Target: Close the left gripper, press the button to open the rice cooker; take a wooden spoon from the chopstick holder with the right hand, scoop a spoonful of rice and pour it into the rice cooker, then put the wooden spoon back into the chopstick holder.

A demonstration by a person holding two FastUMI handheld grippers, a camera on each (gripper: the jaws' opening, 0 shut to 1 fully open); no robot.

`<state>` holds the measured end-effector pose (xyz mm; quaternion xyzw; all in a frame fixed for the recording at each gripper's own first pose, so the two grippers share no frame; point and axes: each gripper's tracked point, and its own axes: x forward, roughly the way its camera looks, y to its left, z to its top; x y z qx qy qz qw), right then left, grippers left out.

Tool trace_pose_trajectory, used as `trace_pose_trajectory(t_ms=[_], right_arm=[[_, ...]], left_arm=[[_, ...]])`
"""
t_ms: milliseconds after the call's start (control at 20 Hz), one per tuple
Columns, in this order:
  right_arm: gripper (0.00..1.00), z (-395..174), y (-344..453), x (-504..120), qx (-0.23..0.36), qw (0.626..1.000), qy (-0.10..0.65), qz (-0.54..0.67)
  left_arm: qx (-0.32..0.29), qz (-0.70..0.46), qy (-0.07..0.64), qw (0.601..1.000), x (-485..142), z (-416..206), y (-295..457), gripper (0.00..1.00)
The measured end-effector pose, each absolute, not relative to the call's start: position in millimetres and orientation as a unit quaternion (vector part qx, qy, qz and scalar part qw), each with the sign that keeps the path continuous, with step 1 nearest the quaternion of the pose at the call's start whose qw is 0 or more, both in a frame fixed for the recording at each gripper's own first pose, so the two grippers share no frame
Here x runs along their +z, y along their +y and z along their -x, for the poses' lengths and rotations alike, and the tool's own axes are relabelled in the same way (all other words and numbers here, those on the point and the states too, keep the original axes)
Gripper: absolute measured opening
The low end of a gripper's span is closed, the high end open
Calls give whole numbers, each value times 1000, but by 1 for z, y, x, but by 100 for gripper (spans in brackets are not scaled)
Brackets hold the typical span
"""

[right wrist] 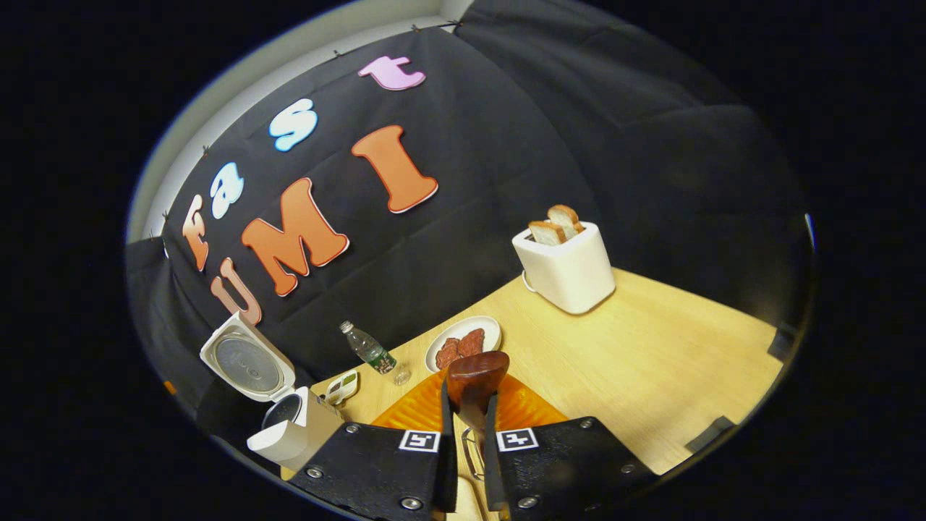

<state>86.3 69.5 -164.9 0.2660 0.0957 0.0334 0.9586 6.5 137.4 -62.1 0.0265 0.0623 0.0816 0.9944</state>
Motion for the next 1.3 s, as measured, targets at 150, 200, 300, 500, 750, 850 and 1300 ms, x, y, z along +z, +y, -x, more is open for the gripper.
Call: trace_pose_trajectory(t_ms=[150,200,300,500,750,850,1300], right_arm=[[14,-64,81,-126,36,968,61,-240],[14,-57,88,-114,38,970,51,-237],[14,-42,105,-97,47,972,37,-228],[14,-16,153,-82,72,976,24,-204],[14,-4,195,-120,77,981,54,-170],[14,-4,200,-143,63,986,71,-137],[14,-2,224,-200,49,993,98,-35]], left_arm=[[66,-31,52,996,-51,-10,145,100],[59,-33,50,996,-49,-11,147,100],[44,-32,43,998,-43,-14,151,100],[16,-28,42,999,-43,-22,160,100],[-20,-14,46,999,-46,-25,169,100],[-26,-16,49,998,-48,-24,175,100],[-35,-23,63,997,-63,-12,196,100]])
